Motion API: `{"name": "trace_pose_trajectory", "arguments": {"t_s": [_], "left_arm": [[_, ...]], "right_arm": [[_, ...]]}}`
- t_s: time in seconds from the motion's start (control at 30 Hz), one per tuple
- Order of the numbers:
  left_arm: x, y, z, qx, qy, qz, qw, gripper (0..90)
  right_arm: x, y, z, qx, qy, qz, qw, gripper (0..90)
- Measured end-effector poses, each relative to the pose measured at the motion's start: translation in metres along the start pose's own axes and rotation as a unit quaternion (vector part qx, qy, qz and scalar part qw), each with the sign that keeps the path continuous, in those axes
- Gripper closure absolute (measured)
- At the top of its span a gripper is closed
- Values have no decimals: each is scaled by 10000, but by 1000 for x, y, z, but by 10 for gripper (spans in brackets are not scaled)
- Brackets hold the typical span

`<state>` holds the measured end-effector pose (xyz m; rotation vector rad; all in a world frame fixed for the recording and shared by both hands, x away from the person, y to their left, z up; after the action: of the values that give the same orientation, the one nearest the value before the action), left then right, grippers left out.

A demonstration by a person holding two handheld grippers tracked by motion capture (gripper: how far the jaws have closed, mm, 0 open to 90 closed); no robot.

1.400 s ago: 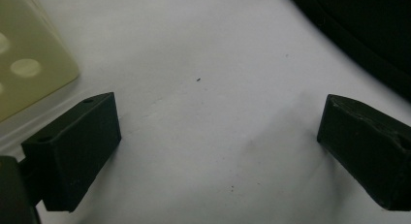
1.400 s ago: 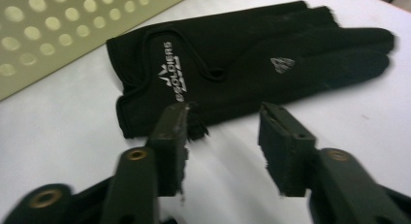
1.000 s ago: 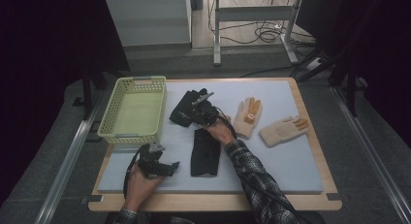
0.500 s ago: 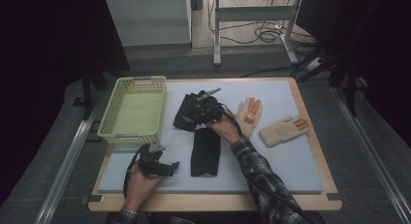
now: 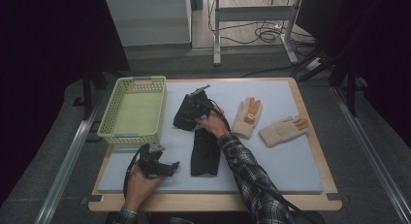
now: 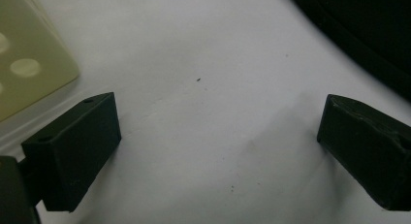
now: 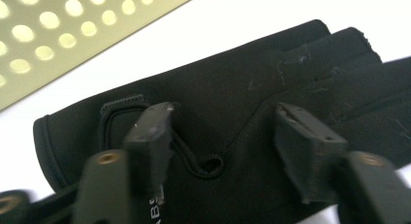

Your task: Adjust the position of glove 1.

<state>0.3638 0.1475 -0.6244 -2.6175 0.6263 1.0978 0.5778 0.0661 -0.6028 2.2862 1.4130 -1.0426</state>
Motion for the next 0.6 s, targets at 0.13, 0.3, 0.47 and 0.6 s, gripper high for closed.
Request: {"name": "trace_pose_trajectory", "arguments": {"t_s": [0.13,0.3,0.47,0.6], "left_arm": [[0,0,0,4,1,-4,10000,21],[0,0,0,1,-1,-2,10000,21],[0,0,0,2,-14,-1,10000,20],[0,0,0,2,-18,1,10000,21]], "right_arm": [[-4,5,4,-46,-152,183,9997,705],[-4,1,6,-163,-145,281,9994,858],[-7,1,5,-63,-152,308,9994,869],[-16,-1,2,-49,-72,212,9997,872]]}}
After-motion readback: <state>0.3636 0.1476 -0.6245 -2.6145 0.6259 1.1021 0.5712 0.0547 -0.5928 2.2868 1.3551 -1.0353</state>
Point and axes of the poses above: each handheld gripper's, and its own axes: x roughly forward along the jaws, z roughly out of its underside, y roughly to its right, the point moved 10 cm from there along x, roughly forward along the jaws, and after that the axes turned 8 degrees about -z, right-handed, at the moved point
